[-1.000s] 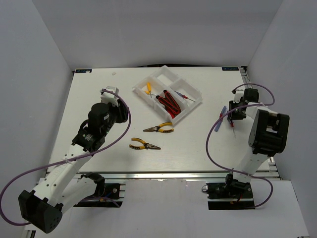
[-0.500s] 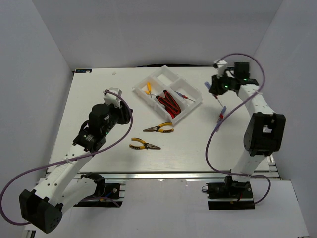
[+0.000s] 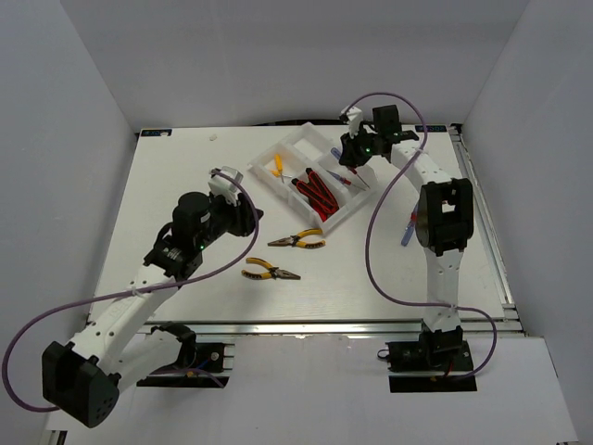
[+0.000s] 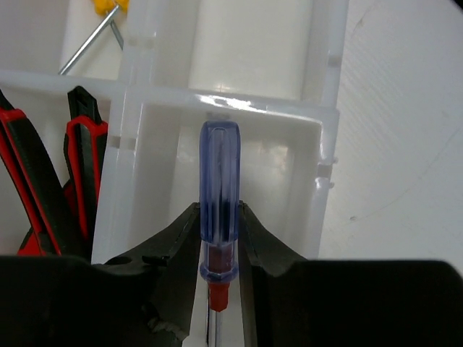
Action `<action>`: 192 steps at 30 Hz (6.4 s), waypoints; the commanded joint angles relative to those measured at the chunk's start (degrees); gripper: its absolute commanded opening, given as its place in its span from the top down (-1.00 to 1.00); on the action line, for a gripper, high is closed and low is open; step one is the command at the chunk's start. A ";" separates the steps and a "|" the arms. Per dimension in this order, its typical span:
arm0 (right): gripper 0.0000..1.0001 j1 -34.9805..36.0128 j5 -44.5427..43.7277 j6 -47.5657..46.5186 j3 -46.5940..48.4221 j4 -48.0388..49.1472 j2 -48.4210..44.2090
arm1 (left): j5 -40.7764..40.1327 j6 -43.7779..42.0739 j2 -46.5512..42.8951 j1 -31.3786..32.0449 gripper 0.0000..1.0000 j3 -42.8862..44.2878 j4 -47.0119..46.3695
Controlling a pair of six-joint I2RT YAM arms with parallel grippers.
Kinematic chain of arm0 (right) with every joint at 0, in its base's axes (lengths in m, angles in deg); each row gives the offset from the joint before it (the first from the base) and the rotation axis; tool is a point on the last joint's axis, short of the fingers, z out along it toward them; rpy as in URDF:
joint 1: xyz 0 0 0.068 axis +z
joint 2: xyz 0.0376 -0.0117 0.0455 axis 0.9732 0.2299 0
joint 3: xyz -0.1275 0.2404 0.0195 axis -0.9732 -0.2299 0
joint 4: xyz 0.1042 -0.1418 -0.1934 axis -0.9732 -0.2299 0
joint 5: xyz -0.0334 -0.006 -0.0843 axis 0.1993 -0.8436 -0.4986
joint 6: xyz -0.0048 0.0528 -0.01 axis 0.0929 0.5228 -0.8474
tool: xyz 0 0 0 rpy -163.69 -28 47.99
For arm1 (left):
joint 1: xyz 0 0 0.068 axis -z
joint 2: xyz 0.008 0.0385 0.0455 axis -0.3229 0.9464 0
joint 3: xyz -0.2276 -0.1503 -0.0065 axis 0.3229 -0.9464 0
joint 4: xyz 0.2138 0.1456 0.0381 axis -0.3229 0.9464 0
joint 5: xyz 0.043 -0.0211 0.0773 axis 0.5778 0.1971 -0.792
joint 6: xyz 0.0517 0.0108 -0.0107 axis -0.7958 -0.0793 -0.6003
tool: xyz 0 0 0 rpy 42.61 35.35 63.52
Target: Sort the tools into containers
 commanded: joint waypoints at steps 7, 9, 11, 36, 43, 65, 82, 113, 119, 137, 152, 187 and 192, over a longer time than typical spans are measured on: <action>-0.23 -0.13 1.83 0.47 -4.94 1.89 -6.46 | 12.97 6.98 10.23 0.15 -0.06 0.39 -11.36; -0.34 -1.01 3.24 1.52 -5.73 1.37 -8.75 | 13.06 9.19 12.87 1.29 -0.06 2.06 -12.95; -0.78 -3.38 4.81 3.28 -7.13 1.27 -13.39 | 10.87 10.69 17.17 4.80 -0.04 5.48 -14.27; 0.29 -45.49 50.61 27.56 -49.69 19.04 -53.24 | -8.98 13.16 83.28 30.29 -0.28 66.83 -11.46; 0.29 -45.49 52.02 25.00 -48.89 15.60 -52.09 | -12.07 10.79 88.03 32.40 -0.33 72.02 -11.20; 0.28 -45.49 54.74 26.22 -48.27 16.04 -52.01 | -29.03 2.17 97.87 38.38 -0.32 84.77 -0.92; 0.27 -45.49 56.42 27.02 -47.92 16.04 -51.30 | -32.65 -1.70 97.45 39.97 0.59 82.93 -0.21; 0.28 -44.79 54.31 26.84 -48.18 16.83 -51.39 | -30.08 22.38 71.24 20.28 1.00 48.64 -26.93; 0.28 -44.52 54.31 26.58 -48.53 16.92 -51.22 | -34.74 20.28 76.42 20.10 1.00 58.12 -24.83; 0.28 -44.08 54.13 26.23 -48.71 17.10 -50.16 | -40.57 38.02 82.67 19.58 0.84 66.14 -16.91; 0.28 -43.99 53.17 25.61 -48.71 16.13 -50.51 | -36.95 38.91 78.02 19.49 -0.22 62.45 -15.33; -0.60 -14.73 -40.79 29.64 -42.39 12.44 -28.54 | -23.15 29.33 14.12 -15.14 -0.33 4.53 -1.71; -0.55 -14.11 -45.00 32.99 -38.43 9.28 -23.46 | -22.45 29.68 13.94 -15.32 -0.34 5.32 -0.03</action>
